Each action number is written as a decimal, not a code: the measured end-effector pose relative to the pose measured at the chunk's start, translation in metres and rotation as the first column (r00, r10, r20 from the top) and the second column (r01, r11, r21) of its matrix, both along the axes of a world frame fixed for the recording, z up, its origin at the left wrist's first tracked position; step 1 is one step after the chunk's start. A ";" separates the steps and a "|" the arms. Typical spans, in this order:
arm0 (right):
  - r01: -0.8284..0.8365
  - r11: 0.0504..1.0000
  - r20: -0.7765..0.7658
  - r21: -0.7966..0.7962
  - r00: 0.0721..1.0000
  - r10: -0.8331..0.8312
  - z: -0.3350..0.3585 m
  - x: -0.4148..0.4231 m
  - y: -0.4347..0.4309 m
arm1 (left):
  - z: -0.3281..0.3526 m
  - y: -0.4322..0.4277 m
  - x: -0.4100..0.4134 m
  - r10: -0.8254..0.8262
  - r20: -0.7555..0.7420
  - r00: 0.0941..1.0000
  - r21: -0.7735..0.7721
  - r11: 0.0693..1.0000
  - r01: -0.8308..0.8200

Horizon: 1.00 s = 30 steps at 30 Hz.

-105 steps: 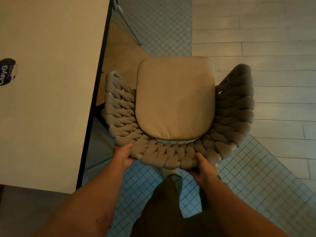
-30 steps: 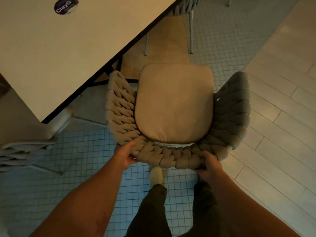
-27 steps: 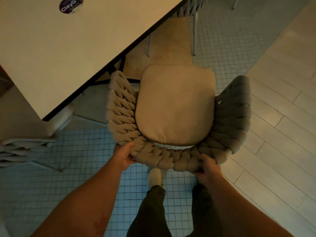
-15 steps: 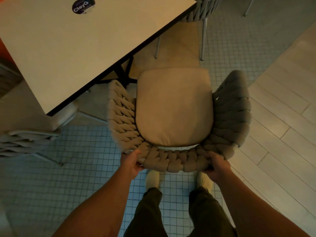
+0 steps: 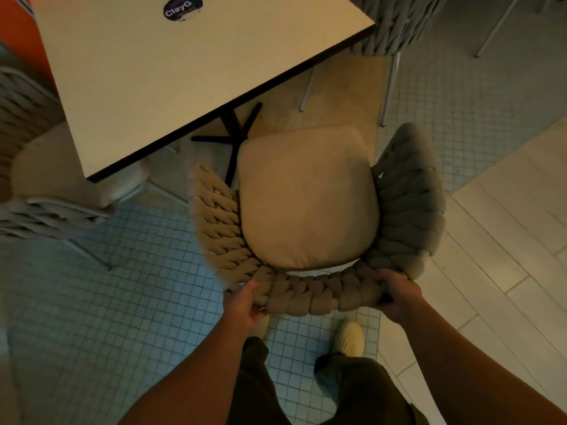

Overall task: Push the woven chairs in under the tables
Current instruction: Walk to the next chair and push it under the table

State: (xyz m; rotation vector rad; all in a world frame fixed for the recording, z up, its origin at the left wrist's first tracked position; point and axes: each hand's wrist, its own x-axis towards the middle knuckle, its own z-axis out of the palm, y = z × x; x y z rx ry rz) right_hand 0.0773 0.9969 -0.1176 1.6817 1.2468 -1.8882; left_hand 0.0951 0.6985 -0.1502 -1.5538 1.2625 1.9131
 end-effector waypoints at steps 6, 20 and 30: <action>-0.076 0.997 -0.024 -0.016 0.997 0.075 -0.001 -0.011 0.022 | 0.003 0.024 0.009 0.085 -0.051 0.995 -0.031 0.996 -0.087; -0.613 0.047 0.352 0.788 0.513 0.783 0.050 0.050 0.019 | 0.043 0.017 0.030 -0.927 0.329 0.179 -0.920 -0.273 0.280; -0.431 -0.626 0.500 0.651 -0.377 0.780 0.022 0.003 0.019 | 0.054 0.020 0.010 -0.733 0.615 -0.289 -0.531 -0.657 0.536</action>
